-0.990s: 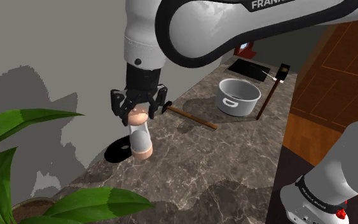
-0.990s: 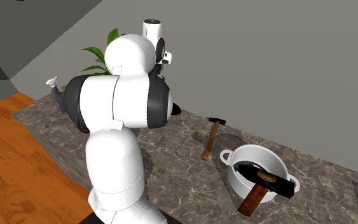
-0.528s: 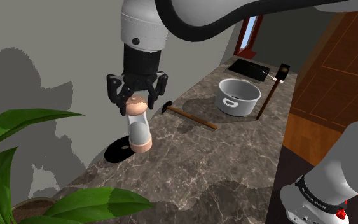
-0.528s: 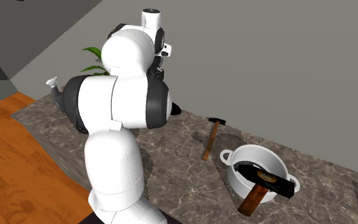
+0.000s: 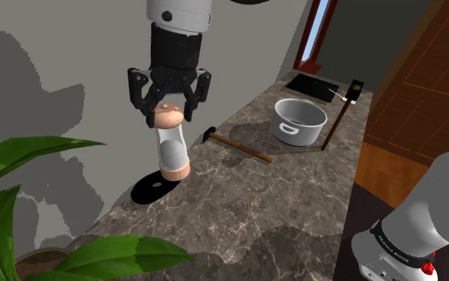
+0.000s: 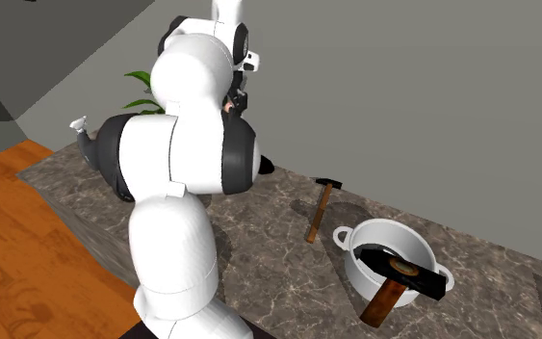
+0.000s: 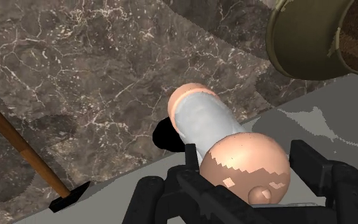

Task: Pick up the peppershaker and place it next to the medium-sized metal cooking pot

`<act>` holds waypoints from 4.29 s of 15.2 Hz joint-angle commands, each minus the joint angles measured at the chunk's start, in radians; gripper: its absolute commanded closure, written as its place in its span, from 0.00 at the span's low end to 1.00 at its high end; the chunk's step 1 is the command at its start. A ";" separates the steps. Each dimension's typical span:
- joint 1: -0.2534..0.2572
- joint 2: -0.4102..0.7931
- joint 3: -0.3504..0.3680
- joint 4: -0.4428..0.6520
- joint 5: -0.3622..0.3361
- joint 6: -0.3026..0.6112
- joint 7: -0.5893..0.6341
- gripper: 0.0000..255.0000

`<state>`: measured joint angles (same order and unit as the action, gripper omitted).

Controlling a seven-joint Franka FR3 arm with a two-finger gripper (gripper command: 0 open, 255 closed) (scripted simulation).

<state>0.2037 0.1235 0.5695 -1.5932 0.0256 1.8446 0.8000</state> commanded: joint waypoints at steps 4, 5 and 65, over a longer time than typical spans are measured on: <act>0.006 0.013 0.002 0.083 -0.009 -0.072 0.010 1.00; 0.008 0.017 0.003 0.101 -0.011 -0.086 0.012 1.00; -0.243 -1.017 -0.707 -0.824 0.039 -0.295 -0.884 1.00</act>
<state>-0.0384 -0.8874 -0.1380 -2.4013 0.0648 1.5395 -0.0842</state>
